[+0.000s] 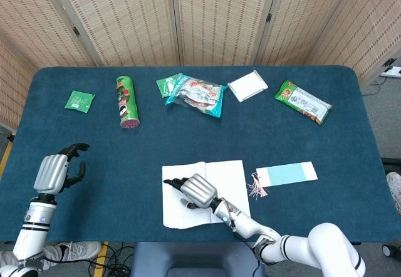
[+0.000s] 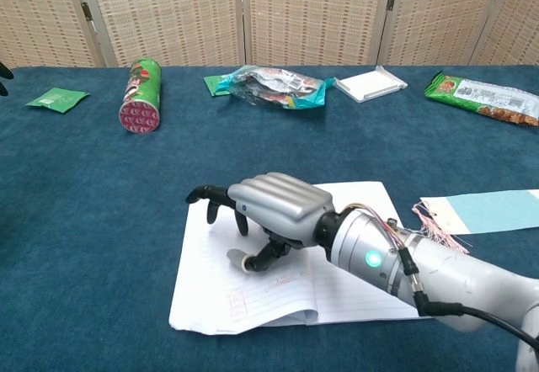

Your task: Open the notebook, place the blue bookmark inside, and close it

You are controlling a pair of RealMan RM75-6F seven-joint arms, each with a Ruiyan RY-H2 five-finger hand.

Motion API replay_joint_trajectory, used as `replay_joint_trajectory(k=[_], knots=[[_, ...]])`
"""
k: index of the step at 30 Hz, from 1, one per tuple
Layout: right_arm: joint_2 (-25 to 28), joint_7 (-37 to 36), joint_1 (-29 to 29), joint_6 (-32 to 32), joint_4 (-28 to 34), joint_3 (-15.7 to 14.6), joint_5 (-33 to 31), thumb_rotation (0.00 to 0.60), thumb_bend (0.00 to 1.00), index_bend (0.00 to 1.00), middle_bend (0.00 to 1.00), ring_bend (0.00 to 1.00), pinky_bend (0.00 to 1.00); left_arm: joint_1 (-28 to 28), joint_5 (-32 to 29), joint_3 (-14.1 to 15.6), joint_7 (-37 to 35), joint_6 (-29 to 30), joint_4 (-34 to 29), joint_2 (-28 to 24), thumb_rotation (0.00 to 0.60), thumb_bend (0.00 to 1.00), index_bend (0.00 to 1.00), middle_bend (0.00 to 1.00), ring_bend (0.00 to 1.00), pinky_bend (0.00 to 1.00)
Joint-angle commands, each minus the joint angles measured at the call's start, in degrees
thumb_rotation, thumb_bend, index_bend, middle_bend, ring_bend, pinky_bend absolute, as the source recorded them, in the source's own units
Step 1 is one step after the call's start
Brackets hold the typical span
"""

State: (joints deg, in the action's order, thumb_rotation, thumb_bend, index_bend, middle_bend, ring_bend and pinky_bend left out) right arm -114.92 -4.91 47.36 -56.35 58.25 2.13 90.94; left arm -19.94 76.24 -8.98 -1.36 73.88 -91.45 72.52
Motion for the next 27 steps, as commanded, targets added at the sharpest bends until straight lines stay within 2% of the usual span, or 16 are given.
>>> replay_joint_trajectory(k=[1,10,21,27], knots=[[-0.5,-0.7,0.2,0.0,-0.2,0.1,0.2,0.6,0.37,0.15,0.28,0.48,0.84,0.1,0.0,0.1,0.0,0.0,0.0,-0.1,0.6,0.58,0.3,0.35,0.41,0.68],[-0.3,-1.7,1.3,-1.4,0.4,0.7,2.0,0.6,0.37,0.15,0.28,0.48,0.84,0.5,-0.1,0.1,-0.3,0.1,-0.1,-0.6,0.6,0.58,0.3,0.35,0.41,0.68],[12.9,4.7,0.0,-6.4,9.2,0.2,5.0,0.6,0.36,0.15,0.27,0.48,0.84,0.1,0.1,-0.3,-0.3,0.1,-0.3,-0.6,0.6,0.58,0.3,0.35,0.4,0.68],[20.5,5.9,-2.5,-9.4,13.1,-1.0,5.7,0.6,0.3,0.15,0.27,0.48,0.83,-0.6,0.1,-0.6,0.7,-0.4,-0.7,-0.2,0.6,0.58,0.3,0.35,0.4,0.68]])
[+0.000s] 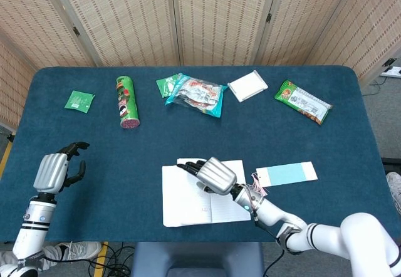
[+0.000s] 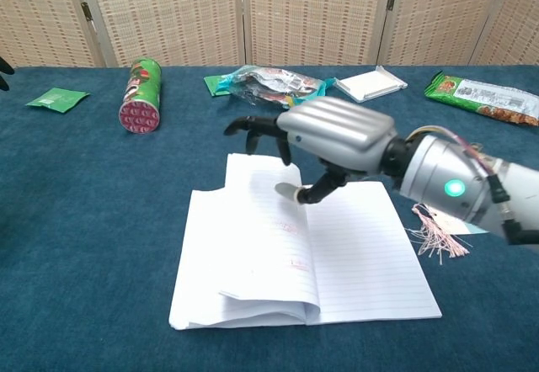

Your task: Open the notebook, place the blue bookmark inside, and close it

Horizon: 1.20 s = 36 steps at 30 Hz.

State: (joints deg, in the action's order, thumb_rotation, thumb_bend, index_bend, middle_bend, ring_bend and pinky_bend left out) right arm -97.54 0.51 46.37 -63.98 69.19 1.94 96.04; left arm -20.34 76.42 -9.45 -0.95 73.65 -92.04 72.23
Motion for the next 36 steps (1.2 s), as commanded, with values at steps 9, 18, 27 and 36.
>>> replay_joint_trajectory(k=[9,18,27,36], knots=[[2.4,0.6,-3.1,-1.1,-0.6,-3.7,1.7,0.6,0.11,0.15,0.27,0.48,0.83,-0.7,-0.2,-0.1,1.8,-0.5,-1.3,0.4,0.6,0.58,0.3,0.35,0.4,0.68],[-5.4,0.7,-1.4,0.1,-7.6,-3.3,3.1,0.6,0.09,0.15,0.27,0.47,0.82,-0.3,-0.7,-0.1,2.2,-0.1,-1.9,-0.4,0.6,0.58,0.3,0.34,0.39,0.68],[-9.9,1.2,0.1,1.1,-10.7,-3.2,4.0,0.6,0.09,0.15,0.27,0.47,0.82,0.1,-0.9,0.2,1.6,-0.1,-1.5,-0.6,0.6,0.58,0.29,0.34,0.39,0.68],[-12.5,0.7,0.0,1.9,-13.4,-3.4,3.2,0.6,0.1,0.15,0.27,0.47,0.82,0.2,-0.9,0.4,1.3,-0.3,-1.2,-0.5,0.6,0.58,0.29,0.34,0.39,0.68]])
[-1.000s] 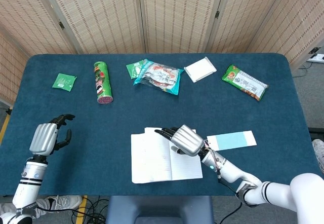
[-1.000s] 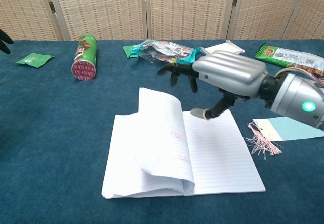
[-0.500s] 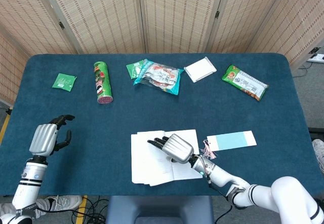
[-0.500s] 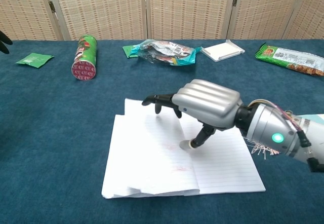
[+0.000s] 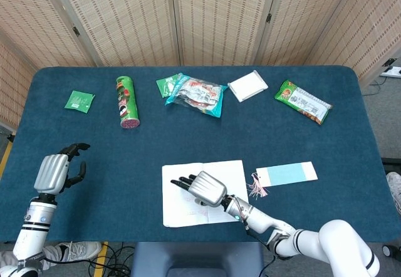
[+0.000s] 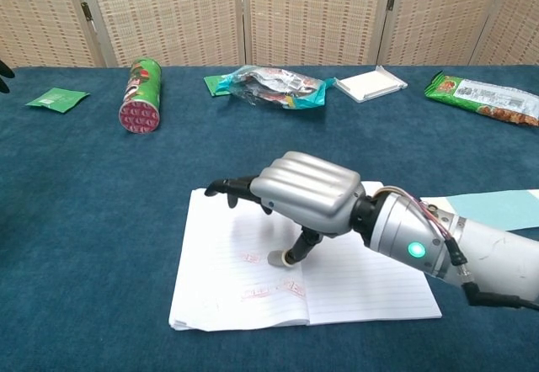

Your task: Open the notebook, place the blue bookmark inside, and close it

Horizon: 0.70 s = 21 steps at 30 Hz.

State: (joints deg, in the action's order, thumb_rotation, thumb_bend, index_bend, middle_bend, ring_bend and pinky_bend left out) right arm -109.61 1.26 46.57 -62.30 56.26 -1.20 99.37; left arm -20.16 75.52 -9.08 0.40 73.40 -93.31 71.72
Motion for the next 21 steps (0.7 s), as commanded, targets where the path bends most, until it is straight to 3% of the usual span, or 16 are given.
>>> replay_joint_trajectory(k=[1,21], knots=[[-0.8,-0.2,-0.3,0.2,-0.9,-0.3,-0.3,0.6,0.1,0.15,0.27,0.47,0.82,0.0,0.0,0.0,0.0,-0.1,0.1,0.1,0.6,0.58,0.29,0.34,0.39,0.68],[-2.1,-1.8,-0.4,-1.6,-2.9,-0.6,0.1,0.6,0.12,0.15,0.28,0.47,0.82,-0.2,0.1,-0.1,0.4,-0.1,-0.4,0.0,0.6,0.58,0.29,0.34,0.39,0.68]])
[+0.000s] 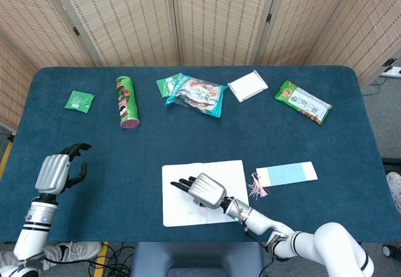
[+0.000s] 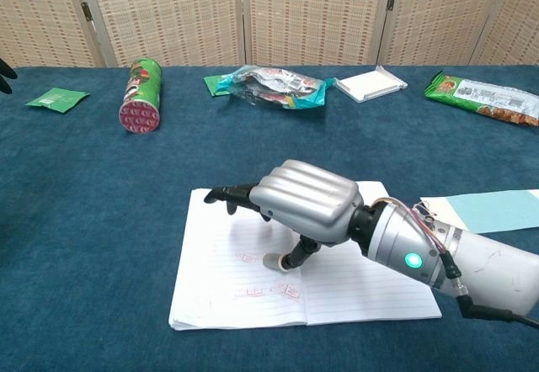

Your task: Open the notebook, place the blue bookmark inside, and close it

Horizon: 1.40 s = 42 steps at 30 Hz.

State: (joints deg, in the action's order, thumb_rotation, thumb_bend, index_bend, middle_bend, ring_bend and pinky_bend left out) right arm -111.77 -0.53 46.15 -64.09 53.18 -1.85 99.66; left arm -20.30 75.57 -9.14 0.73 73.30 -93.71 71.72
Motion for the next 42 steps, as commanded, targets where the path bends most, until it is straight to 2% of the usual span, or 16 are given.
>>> replay_joint_trajectory(k=[1,8,21,26,34,42], knots=[[0.0,0.0,0.0,0.5,0.2,0.0,-0.3,0.6,0.12,0.15,0.28,0.47,0.82,0.0,0.1,0.0,0.1,0.0,-0.1,0.0,0.6,0.58,0.29,0.34,0.39,0.68],[-0.9,0.3,-0.1,1.1,-0.6,-0.8,0.0,0.6,0.12,0.15,0.28,0.47,0.82,0.1,0.1,0.1,0.2,0.1,-0.3,-0.2,0.6,0.58,0.29,0.34,0.39,0.68],[-1.7,-0.6,0.5,0.3,-1.3,-0.2,0.1,0.6,0.12,0.15,0.28,0.47,0.82,0.5,0.0,0.2,-0.1,0.4,-0.3,-0.8,0.6,0.58,0.29,0.34,0.39,0.68],[1.4,-0.4,0.2,-2.1,1.2,0.6,0.2,0.6,0.12,0.15,0.28,0.47,0.82,0.7,0.0,0.0,-0.5,0.7,-0.1,-0.9,0.6,0.58,0.29,0.34,0.39,0.68],[9.5,1.8,-1.7,-5.7,8.4,2.1,-0.8,0.6,0.12,0.15,0.28,0.47,0.82,0.4,0.4,-0.3,-0.3,1.0,-0.5,-0.7,0.6,0.58,0.29,0.34,0.39,0.67],[19.3,4.3,-5.2,-6.9,14.5,1.4,-2.6,0.6,0.12,0.15,0.28,0.46,0.81,-0.1,0.6,-0.6,0.0,1.0,-0.6,-0.3,0.6,0.58,0.29,0.34,0.39,0.67]])
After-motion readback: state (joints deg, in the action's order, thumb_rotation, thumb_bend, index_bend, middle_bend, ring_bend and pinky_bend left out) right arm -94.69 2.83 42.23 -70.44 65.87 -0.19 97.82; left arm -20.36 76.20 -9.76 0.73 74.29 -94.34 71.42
